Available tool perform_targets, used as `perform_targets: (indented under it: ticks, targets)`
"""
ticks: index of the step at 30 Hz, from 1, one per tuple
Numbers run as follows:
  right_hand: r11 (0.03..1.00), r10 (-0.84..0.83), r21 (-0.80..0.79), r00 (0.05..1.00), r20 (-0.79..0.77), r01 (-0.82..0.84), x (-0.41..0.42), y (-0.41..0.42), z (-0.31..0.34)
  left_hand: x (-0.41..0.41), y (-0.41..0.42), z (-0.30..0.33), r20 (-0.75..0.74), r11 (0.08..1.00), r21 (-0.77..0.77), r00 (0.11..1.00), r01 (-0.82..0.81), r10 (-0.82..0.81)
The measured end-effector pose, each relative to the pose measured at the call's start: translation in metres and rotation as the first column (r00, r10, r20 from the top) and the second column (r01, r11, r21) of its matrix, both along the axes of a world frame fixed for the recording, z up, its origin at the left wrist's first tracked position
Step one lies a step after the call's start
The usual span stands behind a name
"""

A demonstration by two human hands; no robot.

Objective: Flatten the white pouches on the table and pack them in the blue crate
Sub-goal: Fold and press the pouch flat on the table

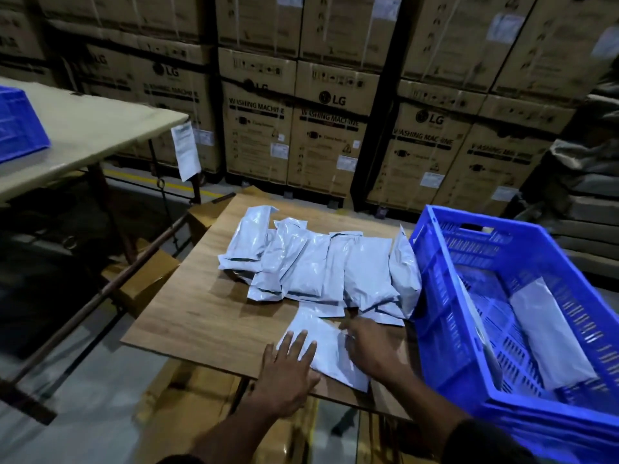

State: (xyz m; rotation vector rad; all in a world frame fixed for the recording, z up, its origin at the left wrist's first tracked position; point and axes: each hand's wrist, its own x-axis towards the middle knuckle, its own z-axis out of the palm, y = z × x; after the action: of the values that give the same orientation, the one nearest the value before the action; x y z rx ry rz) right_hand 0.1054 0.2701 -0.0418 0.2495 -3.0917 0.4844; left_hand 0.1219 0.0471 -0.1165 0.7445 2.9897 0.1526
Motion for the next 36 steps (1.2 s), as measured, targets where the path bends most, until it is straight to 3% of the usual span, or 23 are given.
perform_targets:
  ticks: [2, 5, 8, 11, 13, 19, 23, 27, 33, 36]
  targets:
    - [0.999, 0.039, 0.006, 0.998, 0.053, -0.039, 0.009, -0.014, -0.018, 0.005, 0.006, 0.006, -0.004, 1.000, 0.002, 1.000, -0.019, 0.019]
    - [0.978, 0.076, 0.175, 0.974, 0.214, -0.114, 0.025, -0.027, -0.032, 0.011, 0.008, 0.019, -0.042, 0.999, 0.048, 0.999, -0.018, 0.020]
    - [0.950, 0.183, 0.213, 0.960, 0.211, -0.227, 0.041, -0.031, -0.033, 0.013, 0.009, 0.020, -0.047, 0.998, 0.057, 0.999, 0.019, -0.016]
    - [0.958, 0.145, 0.225, 0.979, 0.144, -0.175, 0.052, -0.032, -0.046, 0.012, 0.010, 0.012, 0.010, 0.998, 0.038, 0.999, 0.048, -0.049]
    - [0.964, 0.109, 0.220, 0.975, 0.193, -0.151, 0.057, -0.034, -0.049, 0.012, 0.008, 0.003, 0.028, 0.998, 0.039, 0.999, 0.043, -0.044]
    - [0.953, 0.032, 0.282, 0.962, 0.270, -0.111, 0.058, -0.038, -0.056, 0.012, 0.002, -0.004, -0.006, 0.998, 0.044, 0.999, 0.037, -0.036]
    - [0.952, 0.012, 0.293, 0.966, 0.258, -0.090, 0.056, -0.038, -0.056, 0.012, 0.004, -0.010, -0.023, 0.998, 0.061, 1.000, 0.022, -0.021]
    - [0.975, 0.072, 0.189, 0.970, 0.230, -0.117, 0.058, -0.034, -0.051, 0.013, 0.003, -0.014, -0.042, 0.998, 0.062, 0.999, 0.031, -0.029]
    - [0.969, -0.038, 0.249, 0.982, 0.187, -0.010, 0.067, -0.033, -0.051, 0.019, 0.000, -0.016, -0.089, 0.991, 0.127, 0.995, -0.028, 0.040]
    - [0.966, -0.081, 0.258, 0.977, 0.196, 0.028, 0.064, -0.039, -0.054, 0.019, 0.002, -0.013, -0.057, 0.995, 0.086, 0.997, -0.044, 0.049]
